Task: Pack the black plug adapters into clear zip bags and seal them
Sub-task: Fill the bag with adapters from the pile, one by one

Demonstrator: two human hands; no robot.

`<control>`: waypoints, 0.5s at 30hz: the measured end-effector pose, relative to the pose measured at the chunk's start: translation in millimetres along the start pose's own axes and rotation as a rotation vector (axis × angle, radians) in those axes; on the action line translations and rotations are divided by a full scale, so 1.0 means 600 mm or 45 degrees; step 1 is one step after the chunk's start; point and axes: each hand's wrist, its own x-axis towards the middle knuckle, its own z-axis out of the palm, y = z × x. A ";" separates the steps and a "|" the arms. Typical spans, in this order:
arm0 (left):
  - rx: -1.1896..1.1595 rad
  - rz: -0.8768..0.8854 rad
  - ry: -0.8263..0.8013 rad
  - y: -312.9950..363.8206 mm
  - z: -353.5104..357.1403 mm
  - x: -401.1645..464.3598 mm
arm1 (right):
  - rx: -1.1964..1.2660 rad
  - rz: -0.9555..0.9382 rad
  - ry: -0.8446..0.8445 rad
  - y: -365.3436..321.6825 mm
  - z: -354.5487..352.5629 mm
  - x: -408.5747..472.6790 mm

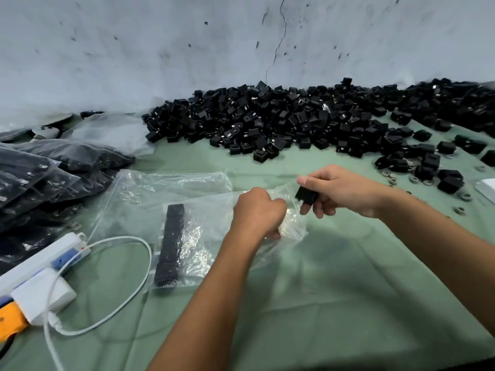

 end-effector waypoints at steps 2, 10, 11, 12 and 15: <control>-0.045 0.008 -0.020 0.006 -0.003 -0.008 | -0.055 0.029 -0.021 0.001 0.020 -0.009; 0.376 0.171 0.306 0.046 -0.015 -0.034 | -0.086 0.093 -0.402 -0.032 0.059 -0.015; 0.384 0.183 0.314 0.051 -0.018 -0.037 | -0.041 0.104 -0.471 -0.035 0.059 -0.014; 0.387 0.188 0.313 0.054 -0.022 -0.039 | -0.001 0.121 -0.545 -0.039 0.058 -0.012; 0.397 0.206 0.285 0.057 -0.029 -0.044 | 0.008 0.140 -0.670 -0.054 0.051 -0.006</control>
